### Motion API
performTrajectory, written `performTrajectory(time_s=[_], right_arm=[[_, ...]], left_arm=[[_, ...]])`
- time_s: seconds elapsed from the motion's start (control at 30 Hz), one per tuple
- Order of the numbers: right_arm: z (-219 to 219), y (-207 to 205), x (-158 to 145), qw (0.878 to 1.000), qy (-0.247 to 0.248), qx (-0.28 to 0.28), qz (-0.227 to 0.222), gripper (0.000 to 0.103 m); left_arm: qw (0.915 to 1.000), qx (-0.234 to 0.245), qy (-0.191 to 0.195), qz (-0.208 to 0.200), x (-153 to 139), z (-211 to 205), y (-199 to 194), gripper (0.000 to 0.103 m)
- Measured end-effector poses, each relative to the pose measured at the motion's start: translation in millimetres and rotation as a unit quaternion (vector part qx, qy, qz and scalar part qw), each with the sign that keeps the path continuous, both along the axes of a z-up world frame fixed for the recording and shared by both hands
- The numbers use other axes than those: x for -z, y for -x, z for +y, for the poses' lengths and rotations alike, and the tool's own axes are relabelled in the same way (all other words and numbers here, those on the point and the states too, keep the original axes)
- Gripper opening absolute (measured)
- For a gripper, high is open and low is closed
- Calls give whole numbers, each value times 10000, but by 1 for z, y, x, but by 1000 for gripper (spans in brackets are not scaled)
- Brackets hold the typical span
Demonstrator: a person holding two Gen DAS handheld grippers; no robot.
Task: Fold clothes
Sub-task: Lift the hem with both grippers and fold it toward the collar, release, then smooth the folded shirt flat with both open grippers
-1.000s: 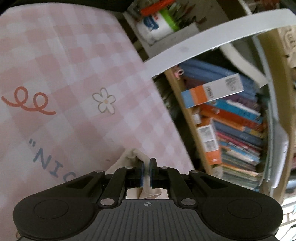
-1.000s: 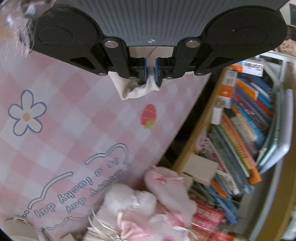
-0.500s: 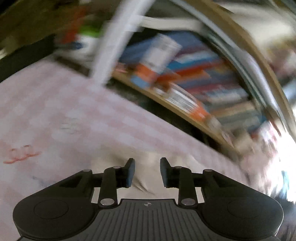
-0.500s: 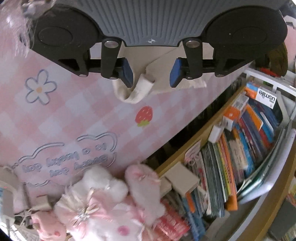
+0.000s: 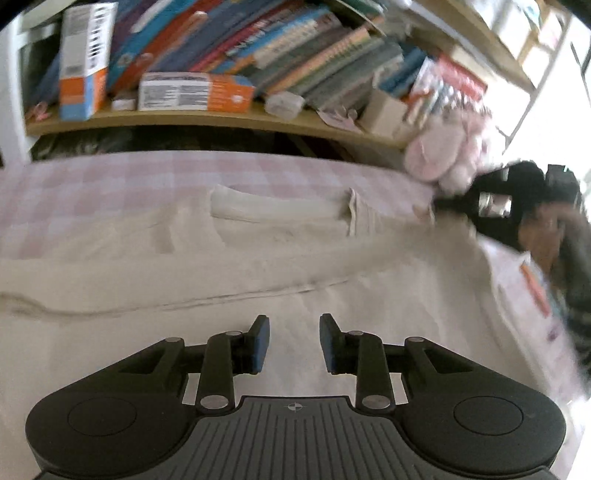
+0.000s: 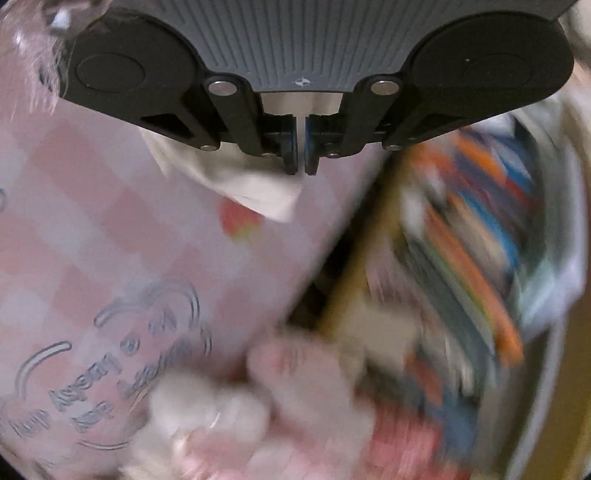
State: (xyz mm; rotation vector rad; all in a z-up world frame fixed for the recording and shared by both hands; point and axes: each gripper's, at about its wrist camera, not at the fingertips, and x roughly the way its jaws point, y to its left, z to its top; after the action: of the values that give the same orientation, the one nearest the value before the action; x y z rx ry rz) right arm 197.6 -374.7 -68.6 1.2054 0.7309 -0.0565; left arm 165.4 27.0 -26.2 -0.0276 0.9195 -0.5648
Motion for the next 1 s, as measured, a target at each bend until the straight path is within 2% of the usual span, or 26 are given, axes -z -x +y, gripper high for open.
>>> performTrajectory(time_s=[0.03,0.1,0.13,0.17,0.2,0.23,0.3,0.4,0.43,0.5,0.57,0.7,0.73,0.83,0.87,0.93,1.0], right_arm=[[-6,2,-1,9993,-66,324,-156,6],[0,-1,-14,9978,637,23,-199,11],[3,-2,-21,9947,996,-137,-218,21],[14,-3,-31,9852,1588,-582,-269,27],[28,0,-39,9706,2164,-988,-366,33],[47,8,-42,9520,2657,-1451,-457,34],[86,24,-48,9006,3596,-2359,-631,35],[136,49,-31,8261,4578,-3220,-652,36],[147,53,-24,8121,4724,-3363,-652,35],[162,54,-15,8027,4792,-3492,-648,35],[169,47,-12,8032,4752,-3533,-650,35],[173,10,-11,8170,4576,-3462,-578,35],[169,-6,-11,8311,4448,-3286,-581,35],[134,-41,-24,8971,3884,-2064,-419,35],[121,-46,-30,9110,3715,-1746,-399,35],[110,-42,-42,9139,3672,-1662,-494,36],[113,-23,-48,8962,3953,-1907,-657,38]], left_arm=[[9999,32,-98,-10,2,-5,-1,29],[9997,92,-236,-54,4,-12,-4,29],[9994,123,-303,-77,5,-16,-6,29],[9991,153,-370,-101,6,-19,-7,29],[9988,184,-436,-124,7,-23,-9,29],[9985,197,-488,-158,8,-24,-10,29],[9979,179,-589,-192,7,-27,-12,30],[9961,214,-823,-255,5,-33,-10,30],[9953,246,-890,-303,5,-35,-9,30],[9939,287,-988,-391,5,-37,-7,30],[9941,272,-976,-388,5,-35,-7,30],[9955,402,-762,-382,3,-38,2,31],[9956,444,-733,-369,3,-39,3,31],[9959,355,-762,-332,6,-38,-2,31],[9960,322,-773,-320,6,-38,-3,31],[9964,216,-759,-295,8,-35,-9,31],[9982,76,-554,-209,8,-27,-20,31]])
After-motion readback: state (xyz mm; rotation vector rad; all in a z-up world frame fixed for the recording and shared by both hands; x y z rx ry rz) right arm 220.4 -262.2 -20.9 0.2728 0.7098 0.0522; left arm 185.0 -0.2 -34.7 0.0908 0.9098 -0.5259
